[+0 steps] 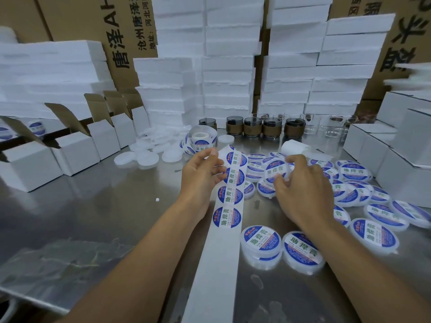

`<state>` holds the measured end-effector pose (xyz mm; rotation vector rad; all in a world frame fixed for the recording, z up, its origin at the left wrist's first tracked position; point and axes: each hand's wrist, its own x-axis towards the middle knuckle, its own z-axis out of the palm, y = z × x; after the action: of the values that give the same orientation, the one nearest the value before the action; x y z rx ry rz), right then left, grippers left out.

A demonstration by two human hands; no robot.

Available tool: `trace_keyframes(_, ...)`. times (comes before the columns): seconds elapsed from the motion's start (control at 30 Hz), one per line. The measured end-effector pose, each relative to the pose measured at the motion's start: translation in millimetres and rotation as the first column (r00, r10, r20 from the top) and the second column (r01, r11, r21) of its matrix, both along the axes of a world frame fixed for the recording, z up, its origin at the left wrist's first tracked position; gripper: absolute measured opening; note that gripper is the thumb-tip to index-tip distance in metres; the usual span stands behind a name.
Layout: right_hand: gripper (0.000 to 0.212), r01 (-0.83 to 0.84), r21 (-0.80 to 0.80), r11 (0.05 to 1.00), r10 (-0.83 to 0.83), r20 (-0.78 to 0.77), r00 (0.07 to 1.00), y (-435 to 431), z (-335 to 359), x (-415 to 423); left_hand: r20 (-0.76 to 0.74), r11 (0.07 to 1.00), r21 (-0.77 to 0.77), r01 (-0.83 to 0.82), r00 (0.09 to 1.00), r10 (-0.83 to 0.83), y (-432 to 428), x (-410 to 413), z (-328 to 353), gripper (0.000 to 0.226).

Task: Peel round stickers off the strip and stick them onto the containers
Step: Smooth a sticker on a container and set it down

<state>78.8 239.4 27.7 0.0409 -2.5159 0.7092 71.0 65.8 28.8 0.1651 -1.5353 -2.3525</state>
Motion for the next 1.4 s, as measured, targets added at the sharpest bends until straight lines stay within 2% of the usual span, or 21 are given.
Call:
trace_keyframes(0.07,0.036,0.053,0.098,0.994,-0.053,0.001,0.999,1.0,0.5,2.2,0.027,0.997,0.057,-0.049,0.998,0.048,-2.8,-2.3,-0.9,0.013)
trace_keyframes(0.17,0.036,0.096,0.263,0.960,-0.108,0.033,0.994,1.5,0.7,2.4,0.067,0.987,0.051,-0.155,0.986,0.151,-8.0,-7.1,-3.8,0.003)
trace_keyframes(0.23,0.038,0.093,0.284,0.954,-0.100,0.012,0.995,0.3,2.9,2.8,0.088,0.969,-0.037,-0.245,0.965,0.247,-16.0,-15.0,-4.2,0.007)
trace_keyframes(0.3,0.037,0.082,0.314,0.946,-0.078,-0.025,0.997,-1.8,4.7,4.3,0.074,0.921,-0.219,-0.323,0.935,0.346,-30.3,-25.9,-3.3,0.013)
trace_keyframes(0.33,0.036,0.076,0.344,0.936,-0.067,-0.036,0.997,-2.7,4.9,4.8,0.047,0.866,-0.353,-0.355,0.917,0.396,-39.9,-32.0,-2.4,0.016)
trace_keyframes(0.4,0.037,0.064,0.396,0.916,-0.055,-0.033,0.998,-3.4,4.8,5.2,-0.010,0.687,-0.628,-0.367,0.886,0.464,-63.6,-43.4,-1.6,0.022)
trace_keyframes(0.5,0.037,0.047,0.437,0.898,-0.048,-0.009,0.999,-3.9,3.1,4.6,-0.027,0.400,-0.886,-0.235,0.887,0.461,-100.9,-58.9,-6.6,0.025)
trace_keyframes(0.57,0.037,0.043,0.446,0.894,-0.046,-0.004,0.999,-3.9,1.9,3.3,0.017,0.275,-0.955,-0.112,0.903,0.428,-117.4,-65.3,-13.0,0.025)
trace_keyframes(0.7,0.039,0.044,0.453,0.891,-0.059,0.019,0.998,-2.9,-0.1,1.4,0.062,0.129,-0.992,0.012,0.916,0.396,-125.5,-70.9,-20.0,0.020)
trace_keyframes(0.87,0.038,0.047,0.447,0.893,-0.061,0.016,0.998,-2.7,-0.4,1.1,0.041,0.107,-0.994,-0.001,0.918,0.395,-123.8,-70.1,-16.6,0.023)
trace_keyframes(0.97,0.038,0.041,0.452,0.891,-0.056,0.020,0.998,-3.4,-0.2,1.5,0.067,0.057,-0.997,0.049,0.915,0.397,-126.0,-71.5,-17.2,0.033)
trace_keyframes(1.03,0.038,0.035,0.447,0.894,-0.050,0.022,0.998,-3.7,-0.6,1.9,0.074,0.036,-0.997,0.065,0.912,0.403,-125.8,-72.3,-16.0,0.031)
trace_keyframes(1.17,0.038,0.038,0.445,0.895,-0.053,0.022,0.998,-2.5,0.0,1.8,0.069,0.089,-0.995,0.035,0.910,0.409,-119.8,-67.6,-11.4,0.013)
trace_keyframes(1.4,0.035,0.032,0.445,0.895,-0.048,0.025,0.999,-3.2,0.7,2.4,0.060,0.066,-0.997,0.038,0.926,0.372,-113.3,-50.9,-5.3,0.017)
